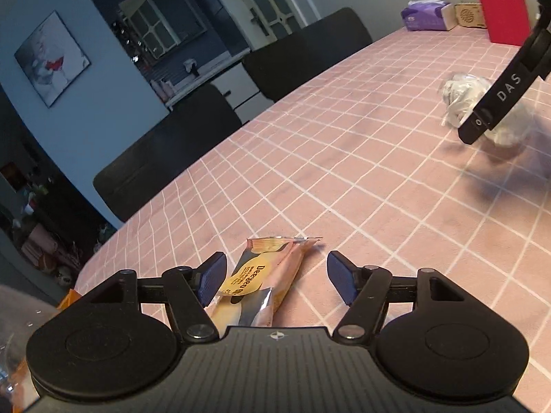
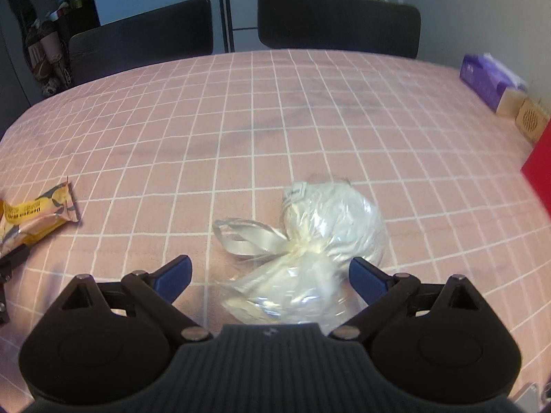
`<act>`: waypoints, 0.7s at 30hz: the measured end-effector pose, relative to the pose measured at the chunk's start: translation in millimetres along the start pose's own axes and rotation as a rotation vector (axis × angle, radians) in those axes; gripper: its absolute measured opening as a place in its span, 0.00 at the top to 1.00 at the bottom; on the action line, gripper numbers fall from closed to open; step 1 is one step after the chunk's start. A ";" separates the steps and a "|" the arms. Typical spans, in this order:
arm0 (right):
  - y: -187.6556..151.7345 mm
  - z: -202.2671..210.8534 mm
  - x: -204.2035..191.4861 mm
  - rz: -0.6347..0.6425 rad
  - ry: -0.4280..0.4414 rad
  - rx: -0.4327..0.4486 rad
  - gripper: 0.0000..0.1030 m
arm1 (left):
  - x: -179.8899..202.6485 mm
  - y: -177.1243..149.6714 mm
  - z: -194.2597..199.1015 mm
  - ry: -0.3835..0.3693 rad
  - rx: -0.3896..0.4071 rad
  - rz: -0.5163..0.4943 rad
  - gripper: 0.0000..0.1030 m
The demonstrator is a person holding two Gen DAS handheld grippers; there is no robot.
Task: Organize soft objects
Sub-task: 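Close the left tool on the snack packet while the right tool grasps the white bag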
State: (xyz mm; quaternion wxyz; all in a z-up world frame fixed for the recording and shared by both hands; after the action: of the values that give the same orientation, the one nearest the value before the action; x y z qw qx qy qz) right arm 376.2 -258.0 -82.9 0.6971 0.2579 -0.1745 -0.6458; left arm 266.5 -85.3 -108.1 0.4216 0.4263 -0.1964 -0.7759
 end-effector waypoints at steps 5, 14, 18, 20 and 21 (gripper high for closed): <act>-1.1 -5.7 -3.5 -0.001 0.005 -0.010 0.17 | -0.6 1.0 -5.5 0.017 -0.008 -0.028 0.24; -16.6 -2.1 -17.2 0.075 0.045 -0.039 0.36 | 8.9 -8.6 -29.6 0.133 -0.161 -0.161 0.22; -21.5 -0.9 -30.3 0.125 0.073 -0.049 0.36 | 12.5 -13.4 -40.8 0.161 -0.186 -0.207 0.22; -23.4 -1.7 -34.1 0.143 0.076 -0.051 0.36 | 15.2 -15.9 -46.3 0.167 -0.195 -0.225 0.23; -24.2 -2.3 -34.9 0.149 0.076 -0.051 0.36 | 16.9 -15.7 -48.0 0.179 -0.192 -0.235 0.25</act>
State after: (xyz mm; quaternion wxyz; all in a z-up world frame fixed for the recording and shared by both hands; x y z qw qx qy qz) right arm 354.2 -224.0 -95.8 0.7558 0.2507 -0.1503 -0.5860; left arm 293.8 -87.6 -153.8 0.3826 0.4714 -0.0320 -0.7939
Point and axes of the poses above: each gripper's, at about its wrist camera, not at the fingertips, and z roughly against the way its jaws point, x to its right, y to its top, the point moved 2 cm from there along -z, roughly the way its jaws point, and after that the axes turned 2 degrees about x, right-handed, at the moved point
